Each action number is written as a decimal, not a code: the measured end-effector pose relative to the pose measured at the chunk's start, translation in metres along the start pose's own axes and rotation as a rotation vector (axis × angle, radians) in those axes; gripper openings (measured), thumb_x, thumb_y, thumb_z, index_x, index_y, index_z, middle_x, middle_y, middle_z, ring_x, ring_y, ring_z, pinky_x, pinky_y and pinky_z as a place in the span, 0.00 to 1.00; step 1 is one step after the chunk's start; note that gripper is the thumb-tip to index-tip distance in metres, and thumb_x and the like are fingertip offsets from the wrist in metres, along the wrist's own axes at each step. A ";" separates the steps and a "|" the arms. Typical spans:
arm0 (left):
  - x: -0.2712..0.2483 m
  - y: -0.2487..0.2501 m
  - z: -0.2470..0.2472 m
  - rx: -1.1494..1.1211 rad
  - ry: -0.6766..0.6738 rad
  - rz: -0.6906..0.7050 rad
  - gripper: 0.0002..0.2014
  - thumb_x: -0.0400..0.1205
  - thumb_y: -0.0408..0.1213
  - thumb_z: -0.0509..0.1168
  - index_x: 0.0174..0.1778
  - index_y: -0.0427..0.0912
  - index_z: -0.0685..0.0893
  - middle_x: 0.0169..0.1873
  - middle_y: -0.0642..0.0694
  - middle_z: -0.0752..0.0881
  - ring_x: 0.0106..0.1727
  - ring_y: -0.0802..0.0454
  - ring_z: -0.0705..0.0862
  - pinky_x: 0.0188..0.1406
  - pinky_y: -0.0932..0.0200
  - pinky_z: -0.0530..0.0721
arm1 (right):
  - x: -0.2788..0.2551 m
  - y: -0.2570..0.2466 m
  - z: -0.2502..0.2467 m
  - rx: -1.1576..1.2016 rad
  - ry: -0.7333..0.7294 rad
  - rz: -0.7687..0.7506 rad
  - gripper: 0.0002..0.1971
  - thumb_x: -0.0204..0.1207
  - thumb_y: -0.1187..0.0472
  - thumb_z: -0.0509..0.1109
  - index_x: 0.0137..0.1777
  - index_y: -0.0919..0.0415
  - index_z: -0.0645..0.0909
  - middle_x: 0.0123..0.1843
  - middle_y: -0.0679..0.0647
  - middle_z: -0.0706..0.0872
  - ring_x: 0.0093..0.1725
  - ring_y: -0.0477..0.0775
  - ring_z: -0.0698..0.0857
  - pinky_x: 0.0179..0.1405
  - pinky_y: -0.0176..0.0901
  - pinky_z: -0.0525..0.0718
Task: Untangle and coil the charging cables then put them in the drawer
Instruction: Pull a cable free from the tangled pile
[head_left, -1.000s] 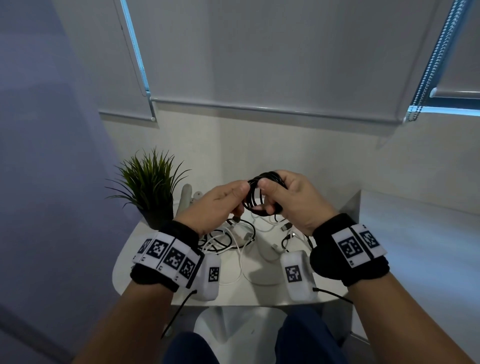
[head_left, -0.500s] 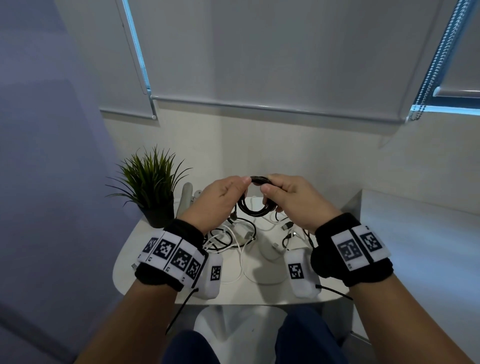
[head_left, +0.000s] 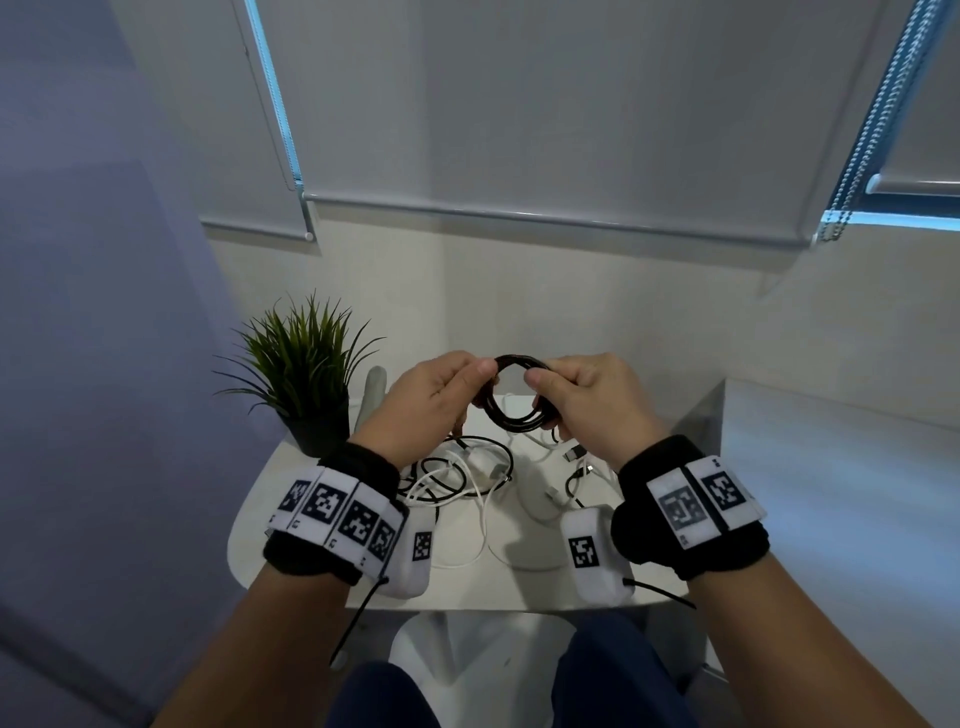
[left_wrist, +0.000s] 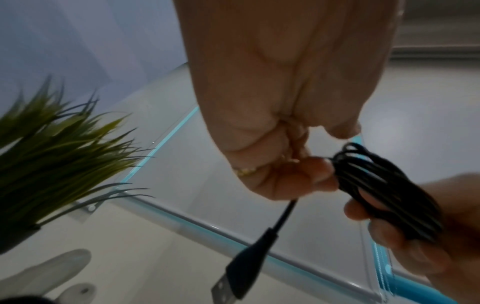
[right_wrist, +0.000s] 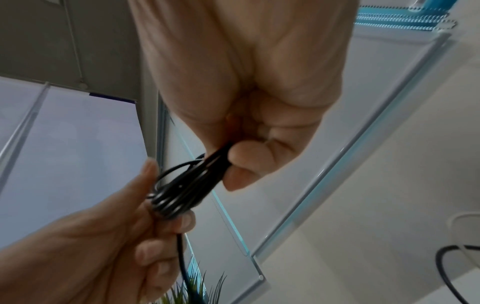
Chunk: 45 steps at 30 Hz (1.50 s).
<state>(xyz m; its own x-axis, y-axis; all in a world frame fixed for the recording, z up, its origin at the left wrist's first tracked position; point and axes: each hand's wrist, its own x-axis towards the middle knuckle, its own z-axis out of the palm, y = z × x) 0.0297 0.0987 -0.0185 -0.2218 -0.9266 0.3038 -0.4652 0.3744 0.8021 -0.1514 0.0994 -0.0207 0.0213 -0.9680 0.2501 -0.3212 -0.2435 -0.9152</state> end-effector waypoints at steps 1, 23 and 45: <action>-0.002 -0.002 -0.003 -0.036 -0.029 -0.010 0.12 0.84 0.47 0.60 0.45 0.45 0.86 0.24 0.58 0.81 0.29 0.59 0.77 0.37 0.62 0.77 | 0.000 0.000 -0.001 0.003 0.013 0.006 0.10 0.78 0.61 0.70 0.38 0.65 0.88 0.29 0.58 0.84 0.20 0.44 0.80 0.18 0.34 0.76; -0.018 0.005 0.028 -0.873 0.146 -0.396 0.06 0.84 0.35 0.60 0.42 0.43 0.78 0.35 0.45 0.90 0.37 0.52 0.88 0.43 0.56 0.80 | -0.001 -0.005 0.012 0.042 0.023 -0.029 0.12 0.78 0.60 0.70 0.33 0.56 0.86 0.30 0.58 0.83 0.24 0.50 0.79 0.22 0.38 0.80; -0.017 0.014 0.022 -0.810 -0.133 -0.421 0.04 0.83 0.29 0.61 0.47 0.41 0.72 0.40 0.42 0.85 0.36 0.50 0.88 0.37 0.59 0.87 | -0.003 -0.005 0.012 -0.001 0.068 -0.082 0.08 0.76 0.59 0.71 0.38 0.56 0.89 0.37 0.69 0.85 0.23 0.55 0.80 0.24 0.41 0.81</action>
<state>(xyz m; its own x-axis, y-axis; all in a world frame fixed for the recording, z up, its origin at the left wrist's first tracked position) 0.0082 0.1209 -0.0235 -0.2898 -0.9500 -0.1162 0.2006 -0.1790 0.9632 -0.1386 0.1030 -0.0210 -0.0168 -0.9383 0.3455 -0.3224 -0.3220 -0.8902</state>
